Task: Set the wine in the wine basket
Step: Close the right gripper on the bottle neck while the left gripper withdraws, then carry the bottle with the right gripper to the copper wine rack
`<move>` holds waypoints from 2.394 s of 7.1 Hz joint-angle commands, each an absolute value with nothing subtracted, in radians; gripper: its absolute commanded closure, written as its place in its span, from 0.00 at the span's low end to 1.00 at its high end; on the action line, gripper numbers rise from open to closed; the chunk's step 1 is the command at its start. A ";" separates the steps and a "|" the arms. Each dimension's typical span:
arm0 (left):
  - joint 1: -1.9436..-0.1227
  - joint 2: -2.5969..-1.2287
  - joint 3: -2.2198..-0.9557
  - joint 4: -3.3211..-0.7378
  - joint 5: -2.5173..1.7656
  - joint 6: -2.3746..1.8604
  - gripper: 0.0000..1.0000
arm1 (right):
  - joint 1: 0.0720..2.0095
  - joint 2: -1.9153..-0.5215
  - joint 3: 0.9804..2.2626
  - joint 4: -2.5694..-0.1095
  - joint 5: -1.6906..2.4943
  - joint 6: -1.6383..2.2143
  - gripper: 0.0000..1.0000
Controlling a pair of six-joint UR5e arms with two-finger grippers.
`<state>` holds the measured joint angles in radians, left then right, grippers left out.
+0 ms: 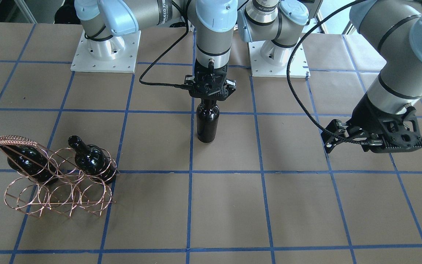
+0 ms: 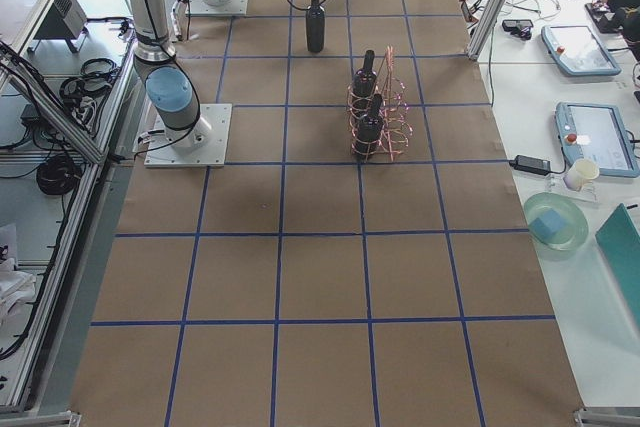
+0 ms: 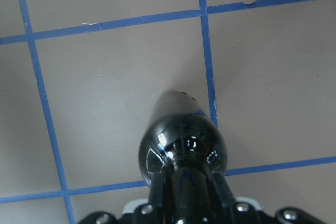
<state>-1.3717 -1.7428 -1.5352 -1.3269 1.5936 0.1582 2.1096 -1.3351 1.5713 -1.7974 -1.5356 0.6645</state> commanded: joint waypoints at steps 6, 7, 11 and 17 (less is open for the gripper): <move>-1.371 -1.746 -1.536 -1.327 1.591 0.156 0.00 | 1.733 -1.635 1.563 -1.557 -1.610 0.256 1.00; -1.371 -1.746 -1.536 -1.327 1.592 0.156 0.00 | 1.667 -1.641 1.569 -1.555 -1.612 0.141 1.00; -1.371 -1.750 -1.536 -1.327 1.589 0.156 0.00 | 1.384 -1.634 1.562 -1.575 -1.604 -0.195 1.00; -1.370 -1.747 -1.536 -1.331 1.598 0.158 0.00 | 1.382 -1.494 1.473 -1.637 -1.600 -0.210 1.00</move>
<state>-1.3711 -1.7501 -1.5355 -1.3280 1.5927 0.1568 1.3822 -1.5086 1.4747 -1.6383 -1.6068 -0.2014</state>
